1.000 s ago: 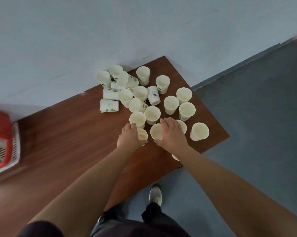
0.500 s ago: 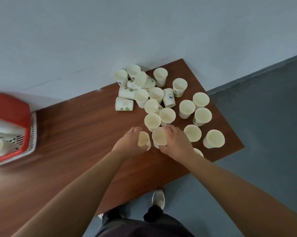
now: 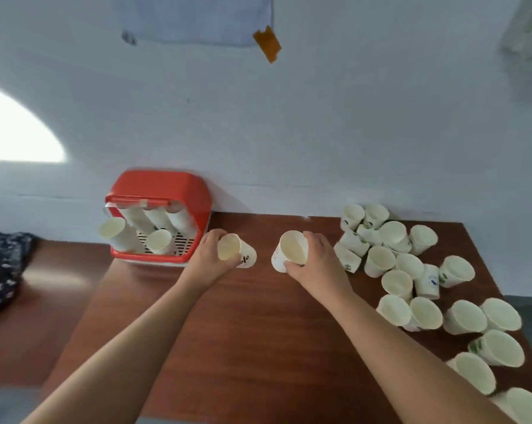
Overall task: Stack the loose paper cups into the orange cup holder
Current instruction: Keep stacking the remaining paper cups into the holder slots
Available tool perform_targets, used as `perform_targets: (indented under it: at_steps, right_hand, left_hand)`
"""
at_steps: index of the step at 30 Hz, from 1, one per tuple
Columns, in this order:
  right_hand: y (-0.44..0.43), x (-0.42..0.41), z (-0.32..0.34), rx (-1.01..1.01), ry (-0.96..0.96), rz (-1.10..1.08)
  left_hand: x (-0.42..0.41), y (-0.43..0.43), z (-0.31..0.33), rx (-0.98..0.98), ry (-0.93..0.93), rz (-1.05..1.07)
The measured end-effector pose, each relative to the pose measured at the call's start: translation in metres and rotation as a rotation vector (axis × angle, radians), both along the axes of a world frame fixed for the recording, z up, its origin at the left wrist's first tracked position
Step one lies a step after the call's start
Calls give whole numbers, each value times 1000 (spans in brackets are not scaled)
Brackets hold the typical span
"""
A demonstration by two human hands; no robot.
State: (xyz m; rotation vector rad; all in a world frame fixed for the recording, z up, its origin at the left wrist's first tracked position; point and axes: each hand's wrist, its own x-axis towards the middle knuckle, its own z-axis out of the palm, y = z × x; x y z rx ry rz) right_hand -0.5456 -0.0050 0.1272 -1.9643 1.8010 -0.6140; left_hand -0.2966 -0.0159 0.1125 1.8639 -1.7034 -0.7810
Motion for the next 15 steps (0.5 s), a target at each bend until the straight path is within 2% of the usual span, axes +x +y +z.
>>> perform_targets:
  at_steps: [3,9,15]
  right_hand:
    - [-20,69,7,-19,-23,62]
    - [-52,189,4,-14,-25,142]
    - [-82,263,-13,-5,-5,173]
  left_hand:
    - [71,-2,3,-32,28,146]
    - [179,-18,-7,-15,34,269]
    - [240,-52,-28,50,-12,243]
